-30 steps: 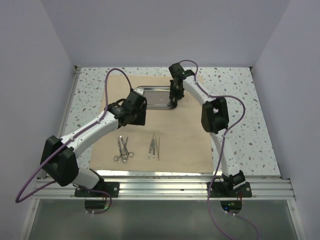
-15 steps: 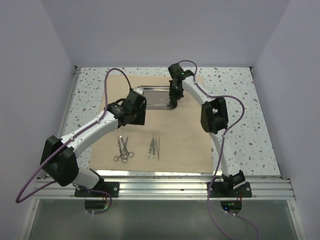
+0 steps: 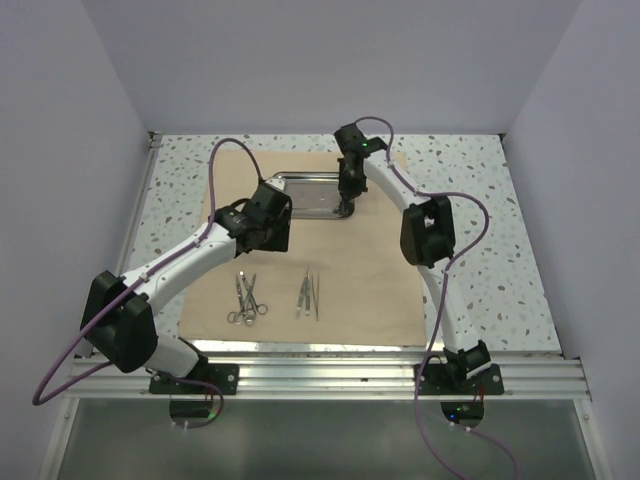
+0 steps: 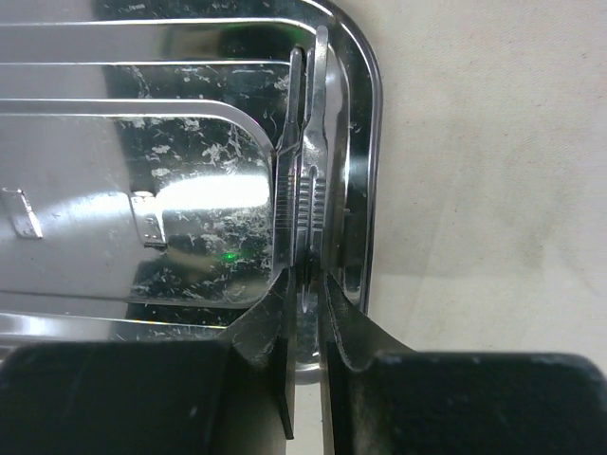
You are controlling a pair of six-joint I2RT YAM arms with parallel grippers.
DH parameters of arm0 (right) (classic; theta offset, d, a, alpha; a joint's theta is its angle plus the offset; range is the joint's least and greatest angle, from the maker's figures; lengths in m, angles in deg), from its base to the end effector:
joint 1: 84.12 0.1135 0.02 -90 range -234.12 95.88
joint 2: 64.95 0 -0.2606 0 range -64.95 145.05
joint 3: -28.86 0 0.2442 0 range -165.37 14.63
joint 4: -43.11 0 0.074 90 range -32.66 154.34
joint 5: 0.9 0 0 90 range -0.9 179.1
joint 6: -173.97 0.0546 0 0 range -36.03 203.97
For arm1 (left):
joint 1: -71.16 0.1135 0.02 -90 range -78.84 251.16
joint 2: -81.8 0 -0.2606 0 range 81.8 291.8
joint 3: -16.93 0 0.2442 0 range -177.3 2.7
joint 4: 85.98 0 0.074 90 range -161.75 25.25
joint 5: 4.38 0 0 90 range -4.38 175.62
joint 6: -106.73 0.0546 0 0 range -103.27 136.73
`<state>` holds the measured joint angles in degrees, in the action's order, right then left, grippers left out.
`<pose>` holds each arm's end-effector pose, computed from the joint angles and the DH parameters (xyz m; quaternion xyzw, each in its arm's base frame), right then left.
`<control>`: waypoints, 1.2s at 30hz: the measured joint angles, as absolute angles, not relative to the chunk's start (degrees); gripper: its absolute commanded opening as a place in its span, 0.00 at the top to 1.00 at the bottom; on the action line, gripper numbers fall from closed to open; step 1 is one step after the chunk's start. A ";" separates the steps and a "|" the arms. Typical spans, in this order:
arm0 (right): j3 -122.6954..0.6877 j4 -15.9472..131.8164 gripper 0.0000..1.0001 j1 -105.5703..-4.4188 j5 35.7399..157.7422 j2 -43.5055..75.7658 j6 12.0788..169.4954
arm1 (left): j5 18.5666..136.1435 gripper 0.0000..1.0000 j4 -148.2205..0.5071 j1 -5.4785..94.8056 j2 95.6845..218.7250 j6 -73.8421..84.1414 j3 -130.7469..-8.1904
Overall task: Open and lay out the surgical kit
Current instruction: Pick up the medical item from the container, then place the medical item in the surgical kit.
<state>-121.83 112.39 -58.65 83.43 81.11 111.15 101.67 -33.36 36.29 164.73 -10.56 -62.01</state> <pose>0.4849 0.2250 0.1627 0.0254 0.9742 0.0539 0.2178 0.2557 -0.1598 0.2495 0.0227 0.9490 -0.0323 0.3127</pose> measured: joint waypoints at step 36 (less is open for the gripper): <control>-44.15 94.88 1.00 -45.53 87.58 29.00 120.29 | 96.60 0.43 -36.99 43.98 183.12 -3.54 -79.30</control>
